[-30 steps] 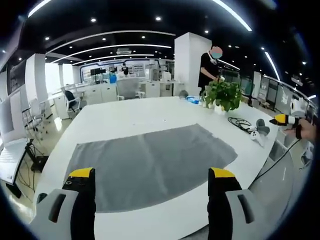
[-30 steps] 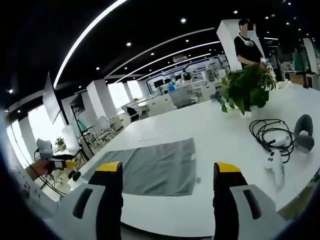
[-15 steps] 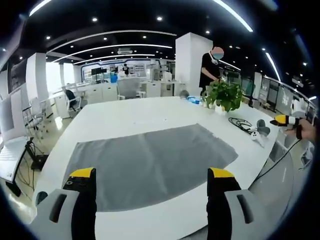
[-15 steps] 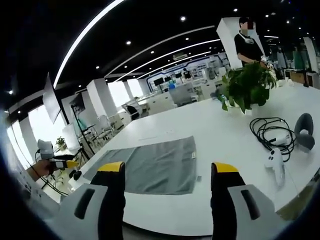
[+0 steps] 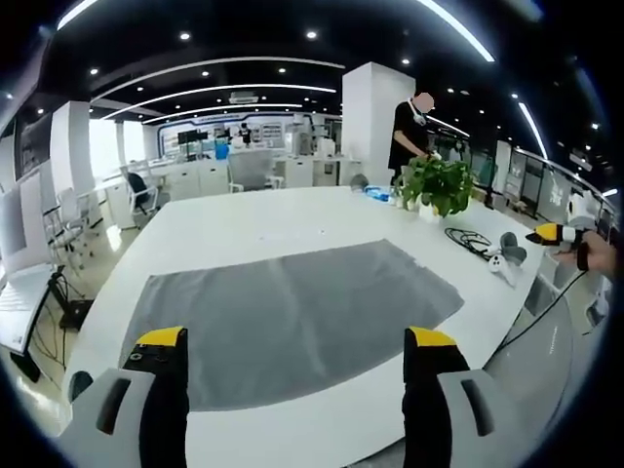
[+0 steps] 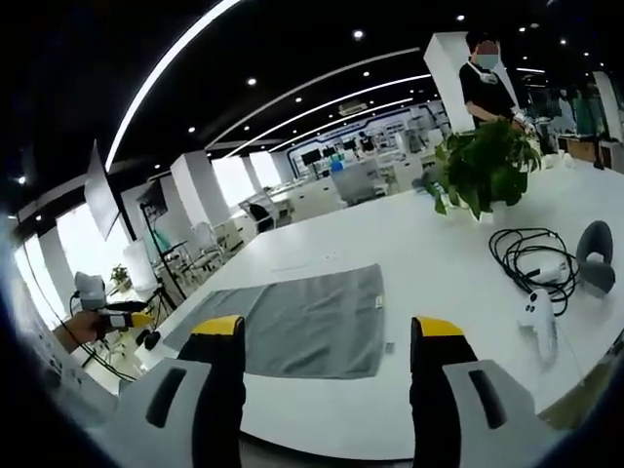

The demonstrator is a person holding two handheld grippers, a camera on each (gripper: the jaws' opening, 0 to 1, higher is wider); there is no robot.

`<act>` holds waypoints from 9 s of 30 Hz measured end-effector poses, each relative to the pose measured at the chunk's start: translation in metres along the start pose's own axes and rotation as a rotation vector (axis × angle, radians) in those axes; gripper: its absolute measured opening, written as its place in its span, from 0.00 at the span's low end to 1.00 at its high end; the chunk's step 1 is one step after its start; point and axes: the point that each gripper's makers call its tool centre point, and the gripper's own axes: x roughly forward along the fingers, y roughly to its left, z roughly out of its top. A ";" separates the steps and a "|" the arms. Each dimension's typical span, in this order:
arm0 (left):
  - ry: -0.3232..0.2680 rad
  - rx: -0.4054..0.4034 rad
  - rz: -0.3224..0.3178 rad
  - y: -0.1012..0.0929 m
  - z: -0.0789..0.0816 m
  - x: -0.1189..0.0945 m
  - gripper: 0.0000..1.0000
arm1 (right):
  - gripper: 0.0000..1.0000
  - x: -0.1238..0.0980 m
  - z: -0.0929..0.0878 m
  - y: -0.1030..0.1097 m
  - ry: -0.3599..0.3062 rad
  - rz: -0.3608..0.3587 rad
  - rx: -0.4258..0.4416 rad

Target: Fold the towel on the table until its edges align and the towel forms a compact rectangular stack.

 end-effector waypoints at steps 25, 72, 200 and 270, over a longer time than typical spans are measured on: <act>0.003 0.148 -0.260 -0.102 0.022 0.043 0.95 | 0.69 0.023 0.034 -0.004 -0.003 0.025 -0.090; 0.015 0.468 -0.631 -0.308 0.018 0.133 0.81 | 0.64 0.123 0.067 -0.041 0.106 0.211 -0.192; 0.149 0.558 -0.855 -0.375 -0.088 0.236 0.04 | 0.10 0.366 -0.078 -0.125 0.399 0.052 -0.406; -0.051 0.381 -0.914 -0.477 0.018 0.196 0.04 | 0.00 0.283 0.049 -0.188 0.246 -0.019 -0.254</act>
